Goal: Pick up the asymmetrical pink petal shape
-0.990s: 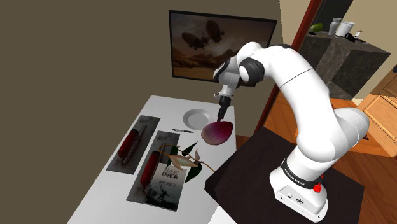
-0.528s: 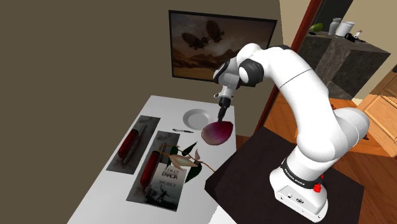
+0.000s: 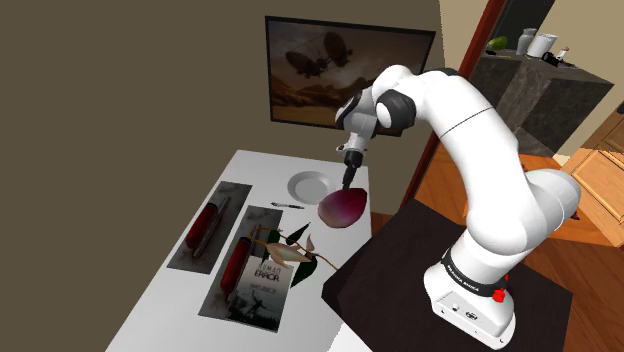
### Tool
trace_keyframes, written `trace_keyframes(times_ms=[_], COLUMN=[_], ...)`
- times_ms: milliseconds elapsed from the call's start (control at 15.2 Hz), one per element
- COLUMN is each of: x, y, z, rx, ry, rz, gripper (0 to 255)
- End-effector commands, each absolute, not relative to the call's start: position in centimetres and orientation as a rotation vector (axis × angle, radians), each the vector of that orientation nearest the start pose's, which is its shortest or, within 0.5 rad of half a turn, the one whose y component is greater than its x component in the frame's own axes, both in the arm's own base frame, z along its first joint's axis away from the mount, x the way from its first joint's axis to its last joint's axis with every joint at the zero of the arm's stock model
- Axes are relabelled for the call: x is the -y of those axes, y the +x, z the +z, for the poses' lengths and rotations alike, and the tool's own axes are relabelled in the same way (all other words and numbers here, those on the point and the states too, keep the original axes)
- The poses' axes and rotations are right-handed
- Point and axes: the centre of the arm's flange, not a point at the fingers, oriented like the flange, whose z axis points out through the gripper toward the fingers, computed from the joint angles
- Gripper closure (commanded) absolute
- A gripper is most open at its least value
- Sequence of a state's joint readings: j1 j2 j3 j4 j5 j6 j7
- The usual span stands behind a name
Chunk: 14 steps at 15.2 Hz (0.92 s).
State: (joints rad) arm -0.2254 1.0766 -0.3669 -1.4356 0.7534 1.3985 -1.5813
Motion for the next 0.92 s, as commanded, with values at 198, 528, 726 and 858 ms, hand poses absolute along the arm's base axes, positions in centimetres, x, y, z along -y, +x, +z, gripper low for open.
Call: trace_keyframes(times_ms=[198,528,726,858], x=[24.0,24.0,24.0,24.0], y=[53.6,53.6,53.6,53.6], z=[7.2,9.8,11.4,11.5], rx=[0.711,0.711,0.711,0.711], ry=[-1.977,-1.977,-1.977,-1.977], rz=[0.17,0.17,0.17,0.17], gripper=[255,255,255,255])
